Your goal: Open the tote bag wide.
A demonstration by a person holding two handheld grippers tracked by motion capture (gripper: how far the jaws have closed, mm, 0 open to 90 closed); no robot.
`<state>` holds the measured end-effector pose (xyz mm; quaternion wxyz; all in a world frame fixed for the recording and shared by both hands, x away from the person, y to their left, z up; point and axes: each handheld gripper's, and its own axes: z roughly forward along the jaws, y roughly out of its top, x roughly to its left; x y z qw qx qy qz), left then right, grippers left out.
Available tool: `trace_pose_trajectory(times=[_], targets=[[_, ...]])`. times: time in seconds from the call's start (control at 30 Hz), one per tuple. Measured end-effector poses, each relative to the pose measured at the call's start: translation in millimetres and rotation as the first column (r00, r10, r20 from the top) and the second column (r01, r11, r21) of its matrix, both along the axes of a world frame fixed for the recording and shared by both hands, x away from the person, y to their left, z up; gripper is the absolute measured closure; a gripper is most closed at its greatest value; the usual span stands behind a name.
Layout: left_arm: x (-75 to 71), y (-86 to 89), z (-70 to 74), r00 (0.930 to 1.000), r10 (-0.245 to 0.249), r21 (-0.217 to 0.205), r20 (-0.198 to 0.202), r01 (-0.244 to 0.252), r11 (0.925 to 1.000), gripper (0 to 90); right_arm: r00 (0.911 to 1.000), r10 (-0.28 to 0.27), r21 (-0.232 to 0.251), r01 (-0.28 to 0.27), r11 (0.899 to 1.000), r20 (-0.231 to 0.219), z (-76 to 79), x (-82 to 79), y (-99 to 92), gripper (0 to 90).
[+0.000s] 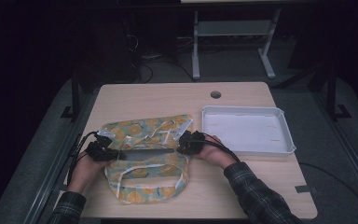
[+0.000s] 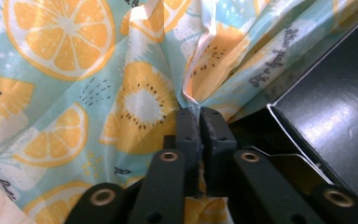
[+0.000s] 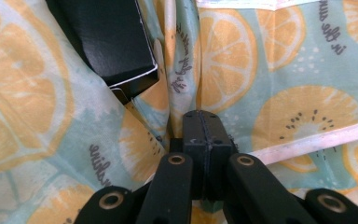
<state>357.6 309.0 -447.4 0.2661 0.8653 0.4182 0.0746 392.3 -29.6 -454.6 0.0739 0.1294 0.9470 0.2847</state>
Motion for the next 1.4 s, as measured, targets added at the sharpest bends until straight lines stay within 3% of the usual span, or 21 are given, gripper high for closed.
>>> trace_pose_trajectory(times=[0.23, 0.33, 0.4, 0.43, 0.53, 0.7, 0.87, 1.13, 1.27, 1.33, 1.4], targets=[[-3.8, 13.2, 11.2, 0.9993, 0.028, -0.045, 0.026, -0.026, 0.9986, 68.5, 0.9994, -0.031, 0.046, 0.032, 0.998, -0.013, 10.9, 0.7, -7.4, 82.0], [-5.9, 16.9, 18.0, 0.9975, 0.047, -0.070, 0.053, -0.043, 0.9966, 62.7, 0.9990, -0.042, 0.067, 0.043, 0.997, -0.017, 16.4, 0.6, -10.6, 79.0], [-10.0, 22.2, 29.9, 0.9930, 0.078, -0.108, 0.089, -0.068, 0.9918, 58.3, 0.9990, -0.044, 0.100, 0.045, 0.994, -0.008, 26.1, -0.2, -16.0, 74.7], [-10.0, 22.2, 29.9, 0.9930, 0.078, -0.108, 0.089, -0.068, 0.9918, 57.1, 0.9989, -0.047, 0.111, 0.047, 0.993, -0.005, 30.6, -0.7, -18.3, 73.2], [-15.4, 28.5, 44.4, 0.9891, 0.093, -0.166, 0.114, -0.073, 0.9834, 54.2, 0.9988, -0.046, 0.134, 0.047, 0.990, -0.015, 40.8, -3.0, -22.6, 67.7], [-29.1, 27.3, 59.6, 0.9856, 0.090, -0.200, 0.143, -0.061, 0.9779, 54.2, 0.9996, -0.017, 0.178, 0.021, 0.984, -0.023, 53.5, -11.0, -27.2, 63.5], [-37.6, 21.7, 64.2, 0.9893, 0.045, -0.183, 0.139, -0.019, 0.9830, 56.8, 0.9969, 0.069, 0.215, -0.058, 0.975, -0.040, 59.1, -19.7, -24.0, 59.2], [-43.5, 18.2, 62.3, 0.9920, 0.034, -0.159, 0.122, -0.014, 0.9872, 55.0, 0.9844, 0.163, 0.255, -0.140, 0.957, -0.068, 55.3, -24.5, -9.0, 55.3], [-46.0, 16.9, 61.8, 0.9924, 0.024, -0.148, 0.121, -0.006, 0.9890, 54.6, 0.9783, 0.193, 0.238, -0.170, 0.956, -0.076, 51.0, -26.7, 0.1, 55.0], [-46.3, 16.2, 61.4, 0.9927, 0.020, -0.139, 0.119, -0.003, 0.9903, 54.6, 0.9782, 0.196, 0.220, -0.178, 0.959, -0.068, 48.5, -27.1, 3.8, 61.6], [-46.8, 15.1, 60.7, 0.9928, 0.019, -0.138, 0.118, -0.003, 0.9904, 54.8, 0.9771, 0.204, 0.208, -0.188, 0.960, -0.059, 46.6, -27.4, 5.9, 75.7]])
